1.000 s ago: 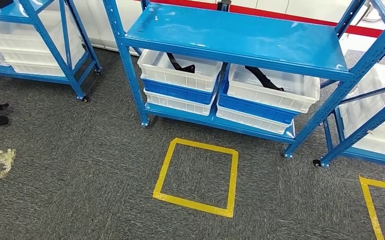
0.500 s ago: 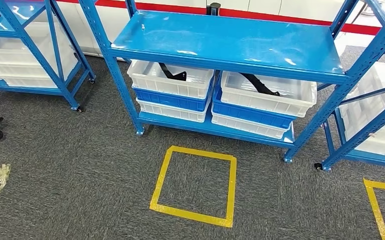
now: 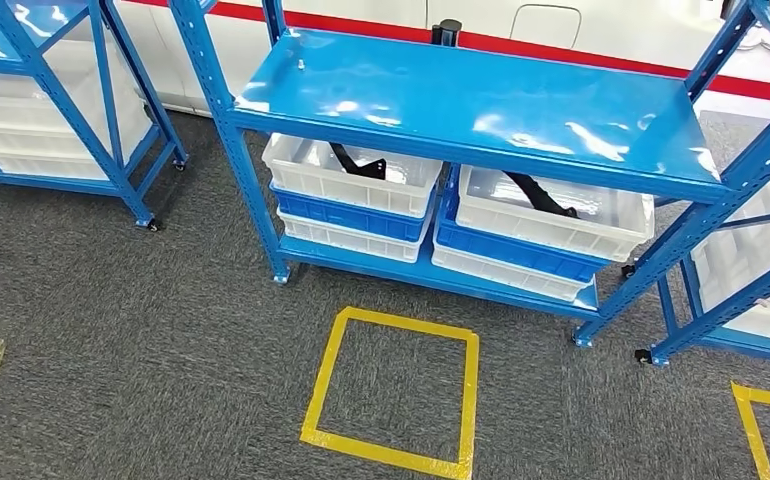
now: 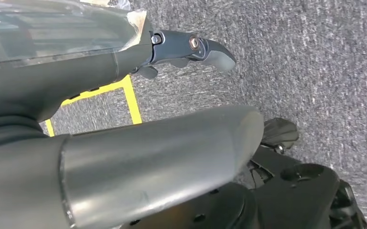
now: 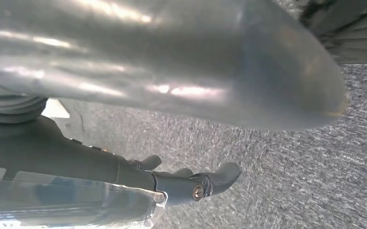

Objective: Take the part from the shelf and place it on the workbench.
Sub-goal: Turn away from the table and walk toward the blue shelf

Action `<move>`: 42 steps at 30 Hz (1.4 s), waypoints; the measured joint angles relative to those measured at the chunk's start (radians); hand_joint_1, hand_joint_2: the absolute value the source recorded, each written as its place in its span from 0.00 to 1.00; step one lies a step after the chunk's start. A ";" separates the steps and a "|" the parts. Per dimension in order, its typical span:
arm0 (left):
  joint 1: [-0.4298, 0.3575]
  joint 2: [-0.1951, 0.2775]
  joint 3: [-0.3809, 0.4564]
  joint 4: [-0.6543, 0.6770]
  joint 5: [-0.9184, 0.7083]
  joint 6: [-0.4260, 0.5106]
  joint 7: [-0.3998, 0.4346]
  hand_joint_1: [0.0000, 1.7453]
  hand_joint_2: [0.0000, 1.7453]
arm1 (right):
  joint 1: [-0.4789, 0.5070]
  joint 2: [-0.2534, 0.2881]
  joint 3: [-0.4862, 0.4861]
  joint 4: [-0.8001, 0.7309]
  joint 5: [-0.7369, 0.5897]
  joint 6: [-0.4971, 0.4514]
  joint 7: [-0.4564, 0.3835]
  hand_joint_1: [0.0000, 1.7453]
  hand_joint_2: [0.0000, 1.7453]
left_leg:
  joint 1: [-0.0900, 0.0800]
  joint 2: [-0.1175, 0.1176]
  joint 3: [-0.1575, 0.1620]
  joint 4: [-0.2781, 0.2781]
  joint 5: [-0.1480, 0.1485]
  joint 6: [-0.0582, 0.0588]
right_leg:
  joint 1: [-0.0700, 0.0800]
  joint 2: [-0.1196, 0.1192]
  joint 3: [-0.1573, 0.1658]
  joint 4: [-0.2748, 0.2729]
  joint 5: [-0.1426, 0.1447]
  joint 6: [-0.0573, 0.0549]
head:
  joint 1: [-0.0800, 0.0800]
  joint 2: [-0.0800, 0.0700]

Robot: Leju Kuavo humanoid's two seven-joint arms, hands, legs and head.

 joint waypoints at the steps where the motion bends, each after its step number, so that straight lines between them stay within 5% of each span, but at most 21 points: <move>1: 0.001 0.000 0.000 0.000 0.000 0.000 0.000 0.00 0.00 | 0.002 0.000 -0.001 0.000 0.000 0.000 0.000 0.00 0.00 | -0.001 -0.002 0.013 0.000 -0.010 -0.001 | 0.001 0.000 0.005 -0.049 0.027 0.008 | 0.001 0.000; 3: 0.001 -0.002 0.000 0.000 0.000 0.000 0.000 0.00 0.00 | 0.005 0.000 -0.002 0.000 0.000 -0.001 0.001 0.00 0.00 | -0.003 -0.003 0.038 0.000 -0.031 -0.006 | 0.004 -0.003 0.032 -0.169 0.115 0.015 | 0.001 0.000; 4: 0.001 -0.002 0.000 0.000 0.000 0.000 0.000 0.00 0.00 | 0.005 0.000 -0.003 0.000 0.000 -0.002 0.001 0.00 0.00 | -0.004 -0.003 0.047 -0.001 -0.041 -0.011 | 0.008 -0.006 0.044 -0.206 0.142 0.010 | 0.001 0.000; 8: -0.002 -0.003 0.000 0.000 0.000 0.000 0.000 0.00 0.00 | 0.002 0.000 -0.004 0.000 0.000 -0.003 0.003 0.00 0.00 | -0.006 0.000 0.066 0.021 -0.054 -0.032 | 0.005 -0.008 0.076 -0.234 0.157 -0.024 | 0.000 0.000; 10: -0.005 -0.003 0.000 0.000 0.000 0.001 0.000 0.00 0.00 | 0.002 0.000 -0.004 0.000 0.000 -0.003 0.003 0.00 0.00 | -0.003 0.002 0.029 0.093 -0.064 -0.042 | -0.005 -0.008 0.100 -0.243 0.152 -0.033 | -0.005 0.000; 14: -0.006 -0.004 0.000 0.000 0.000 0.016 -0.001 0.00 0.00 | 0.000 -0.001 -0.004 0.000 0.005 -0.003 0.003 0.00 0.00 | 0.014 0.004 -0.118 0.271 -0.146 -0.067 | -0.009 -0.006 0.119 -0.247 0.136 -0.042 | -0.011 0.000; 15: -0.005 -0.003 0.001 0.000 0.000 0.021 -0.001 0.00 0.00 | 0.001 -0.001 -0.005 0.000 0.005 -0.003 0.003 0.00 0.00 | 0.018 0.004 -0.133 0.262 -0.134 -0.072 | -0.011 -0.005 0.126 -0.247 0.130 -0.039 | -0.011 0.000; 18: -0.004 -0.003 0.001 0.001 0.000 0.031 -0.004 0.00 0.00 | 0.002 -0.001 -0.005 0.000 0.007 -0.006 0.003 0.00 0.00 | 0.027 0.006 -0.102 0.103 -0.003 -0.082 | -0.017 -0.002 0.152 -0.246 0.109 -0.024 | -0.014 0.000; 21: -0.004 -0.005 0.001 0.001 0.000 0.037 -0.006 0.00 0.00 | -0.002 -0.002 -0.006 -0.001 0.009 -0.012 0.001 0.00 0.00 | 0.025 0.005 -0.078 0.033 0.022 -0.069 | -0.010 -0.001 0.157 -0.244 0.090 -0.005 | -0.020 0.000; 25: -0.005 -0.008 0.001 0.001 0.000 0.044 -0.011 0.00 0.00 | 0.000 -0.003 -0.008 -0.001 0.012 -0.017 -0.002 0.00 0.00 | 0.021 0.002 -0.071 0.030 0.044 -0.061 | -0.006 -0.002 0.165 -0.254 0.084 -0.022 | -0.016 0.000; 30: -0.006 -0.010 0.001 0.001 -0.001 0.051 -0.012 0.00 0.00 | -0.002 -0.004 -0.017 -0.001 0.013 -0.017 -0.005 0.00 0.00 | 0.013 0.000 -0.069 0.031 0.036 -0.046 | -0.004 -0.004 0.175 -0.275 0.086 -0.018 | -0.013 0.000; 34: -0.006 -0.010 0.001 0.001 -0.001 0.053 -0.012 0.00 0.00 | -0.002 -0.004 -0.021 -0.001 0.014 -0.017 -0.005 0.00 0.00 | 0.005 0.000 -0.068 0.033 0.028 -0.030 | -0.012 -0.005 0.181 -0.288 0.089 0.023 | -0.014 0.000; 37: -0.006 -0.011 0.001 0.001 -0.001 0.053 -0.012 0.00 0.00 | -0.003 -0.004 -0.022 -0.001 0.014 -0.017 -0.005 0.00 0.00 | 0.004 0.001 -0.065 0.025 0.030 -0.017 | -0.017 -0.005 0.184 -0.289 0.088 0.039 | -0.014 0.000; 39: -0.006 -0.011 0.001 0.001 -0.001 0.053 -0.012 0.00 0.00 | -0.004 -0.004 -0.022 -0.001 0.014 -0.017 -0.005 0.00 0.00 | 0.009 0.003 -0.056 0.012 0.036 -0.007 | -0.018 -0.006 0.164 -0.240 0.062 0.036 | -0.011 0.000; 42: -0.007 -0.012 0.002 0.001 -0.001 0.053 -0.012 0.00 0.00 | -0.004 -0.004 -0.022 -0.001 0.014 -0.017 -0.006 0.00 0.00 | 0.008 0.009 -0.051 0.007 0.036 0.000 | -0.014 -0.006 0.056 -0.037 -0.018 0.020 | -0.005 0.000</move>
